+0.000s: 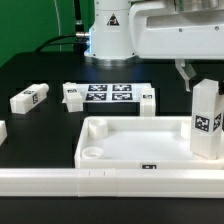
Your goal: Assemble desk
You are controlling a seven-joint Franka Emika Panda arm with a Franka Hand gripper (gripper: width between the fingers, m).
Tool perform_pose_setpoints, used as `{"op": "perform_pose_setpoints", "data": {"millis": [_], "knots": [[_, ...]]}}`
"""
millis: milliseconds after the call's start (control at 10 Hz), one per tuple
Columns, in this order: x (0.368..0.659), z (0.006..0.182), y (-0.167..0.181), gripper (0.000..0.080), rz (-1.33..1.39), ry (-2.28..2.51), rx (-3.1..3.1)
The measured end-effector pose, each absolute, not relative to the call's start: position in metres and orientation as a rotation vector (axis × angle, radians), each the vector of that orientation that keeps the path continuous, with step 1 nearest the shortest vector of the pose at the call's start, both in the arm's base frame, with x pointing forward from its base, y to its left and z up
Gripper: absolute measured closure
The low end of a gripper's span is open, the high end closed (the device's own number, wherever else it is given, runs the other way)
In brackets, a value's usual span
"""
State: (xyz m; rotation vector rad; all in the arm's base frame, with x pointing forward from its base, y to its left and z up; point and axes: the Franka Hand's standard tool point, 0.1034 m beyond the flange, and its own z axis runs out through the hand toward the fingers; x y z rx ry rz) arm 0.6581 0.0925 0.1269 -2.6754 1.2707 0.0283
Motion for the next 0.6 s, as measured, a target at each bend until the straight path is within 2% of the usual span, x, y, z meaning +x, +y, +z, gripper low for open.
{"op": "perform_pose_setpoints", "data": {"millis": [500, 600], "knots": [[0.6571, 0.1266, 0.0980, 0.0502, 0.064, 1.568, -2.514], [0.6570, 0.1262, 0.0981, 0.0390, 0.061, 1.533, -2.536]]}}
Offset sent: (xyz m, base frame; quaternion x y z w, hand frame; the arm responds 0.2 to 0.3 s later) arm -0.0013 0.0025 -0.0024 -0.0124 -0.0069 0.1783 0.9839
